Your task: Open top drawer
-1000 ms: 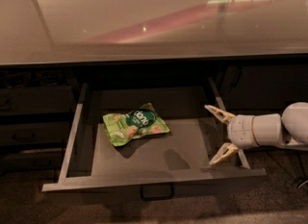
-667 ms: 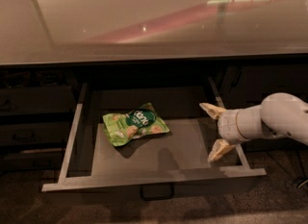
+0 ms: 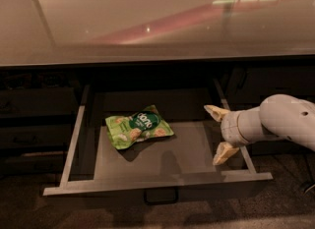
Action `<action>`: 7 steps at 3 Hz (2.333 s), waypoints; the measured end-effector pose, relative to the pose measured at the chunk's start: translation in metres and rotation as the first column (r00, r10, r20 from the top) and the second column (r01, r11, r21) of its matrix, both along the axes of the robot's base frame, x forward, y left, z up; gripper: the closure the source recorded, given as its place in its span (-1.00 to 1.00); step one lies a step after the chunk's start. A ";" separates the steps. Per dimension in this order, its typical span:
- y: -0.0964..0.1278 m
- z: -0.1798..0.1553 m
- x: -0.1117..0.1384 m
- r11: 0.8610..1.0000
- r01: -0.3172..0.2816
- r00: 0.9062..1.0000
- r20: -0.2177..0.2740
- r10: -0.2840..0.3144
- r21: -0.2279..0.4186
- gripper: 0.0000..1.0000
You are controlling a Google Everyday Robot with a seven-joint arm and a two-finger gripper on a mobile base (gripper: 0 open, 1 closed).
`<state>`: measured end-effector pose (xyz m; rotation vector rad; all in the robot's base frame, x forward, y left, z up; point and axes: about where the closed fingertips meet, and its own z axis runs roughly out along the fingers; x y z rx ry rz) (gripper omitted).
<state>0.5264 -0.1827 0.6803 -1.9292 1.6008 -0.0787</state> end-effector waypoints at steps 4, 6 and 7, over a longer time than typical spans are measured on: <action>-0.003 -0.004 -0.031 0.995 0.028 0.995 0.091 -0.036 0.093 -1.00; 0.002 -0.030 -0.096 0.992 -0.072 0.997 0.041 0.069 0.103 -1.00; -0.029 -0.043 -0.137 0.994 -0.080 0.996 0.051 0.076 0.075 -1.00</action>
Offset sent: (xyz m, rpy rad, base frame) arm -0.0298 -0.0129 -0.0013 0.0920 -0.2443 -0.1408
